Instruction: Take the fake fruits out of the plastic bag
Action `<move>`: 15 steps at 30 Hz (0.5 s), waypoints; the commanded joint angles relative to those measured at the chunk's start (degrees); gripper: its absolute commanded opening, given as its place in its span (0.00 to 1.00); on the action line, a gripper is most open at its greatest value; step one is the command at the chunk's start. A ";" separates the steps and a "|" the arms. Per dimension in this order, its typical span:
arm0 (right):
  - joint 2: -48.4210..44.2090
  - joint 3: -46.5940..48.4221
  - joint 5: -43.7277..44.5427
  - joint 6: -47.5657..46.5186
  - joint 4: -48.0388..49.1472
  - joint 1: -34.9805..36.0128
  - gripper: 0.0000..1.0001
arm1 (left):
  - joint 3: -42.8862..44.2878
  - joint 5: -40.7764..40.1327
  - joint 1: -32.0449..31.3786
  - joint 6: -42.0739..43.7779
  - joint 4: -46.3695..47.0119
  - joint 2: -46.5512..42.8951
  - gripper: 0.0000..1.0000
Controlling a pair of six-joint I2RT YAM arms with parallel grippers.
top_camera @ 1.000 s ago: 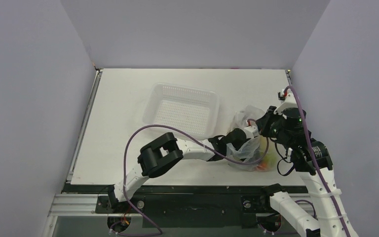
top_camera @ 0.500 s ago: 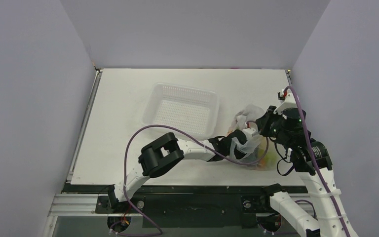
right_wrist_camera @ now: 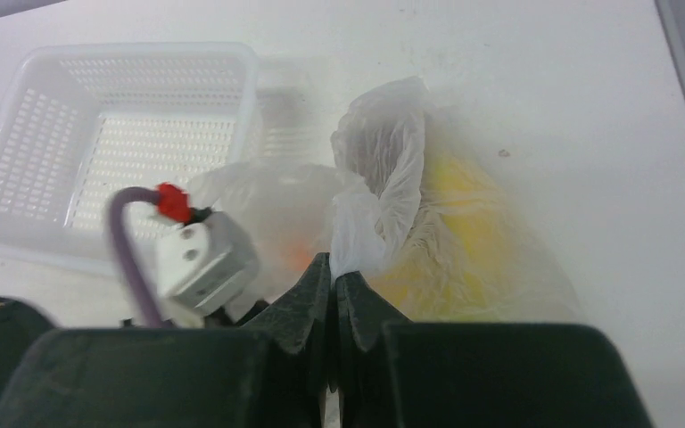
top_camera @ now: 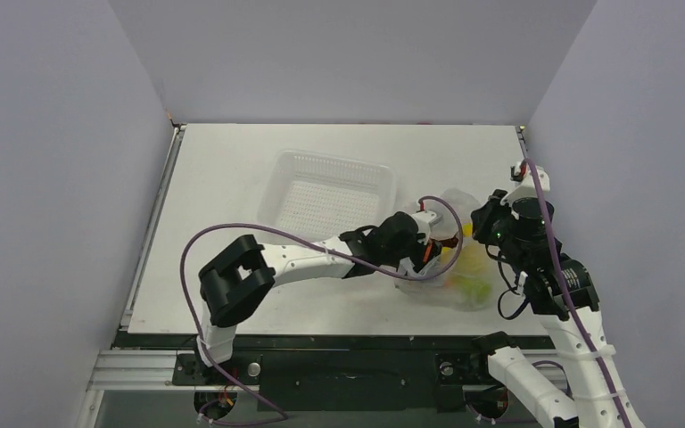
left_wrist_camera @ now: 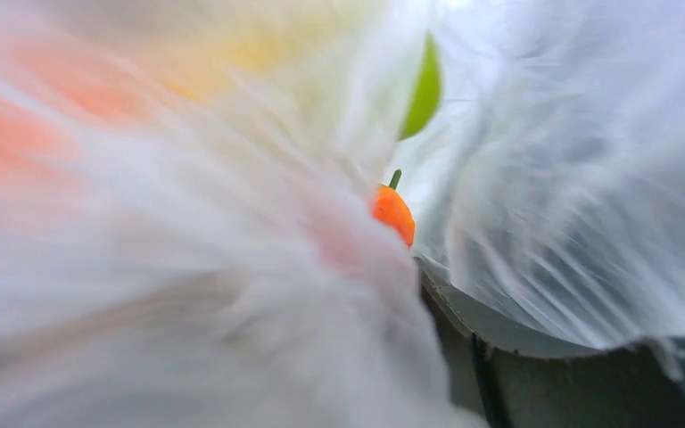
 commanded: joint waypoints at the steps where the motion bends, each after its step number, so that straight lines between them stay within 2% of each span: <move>1: -1.13 -1.51 10.29 0.95 2.61 0.05 0.00 | -2.20 2.28 1.15 0.40 -1.04 -8.98 0.00; 5: -1.30 -2.49 18.70 2.37 2.68 -0.39 0.00 | -5.26 3.33 2.73 -1.50 1.82 -14.16 0.00; 9: -0.37 -2.63 24.95 3.36 2.48 -0.77 0.00 | -8.85 8.18 4.49 -2.88 7.25 -20.06 0.00; 11: 0.48 -2.53 25.72 3.47 2.53 -0.78 0.00 | -10.74 9.88 5.30 -2.04 9.40 -24.81 0.00; 15: 2.12 -1.81 25.10 3.08 2.57 -0.79 0.00 | -14.39 9.89 7.13 0.91 7.64 -32.92 0.00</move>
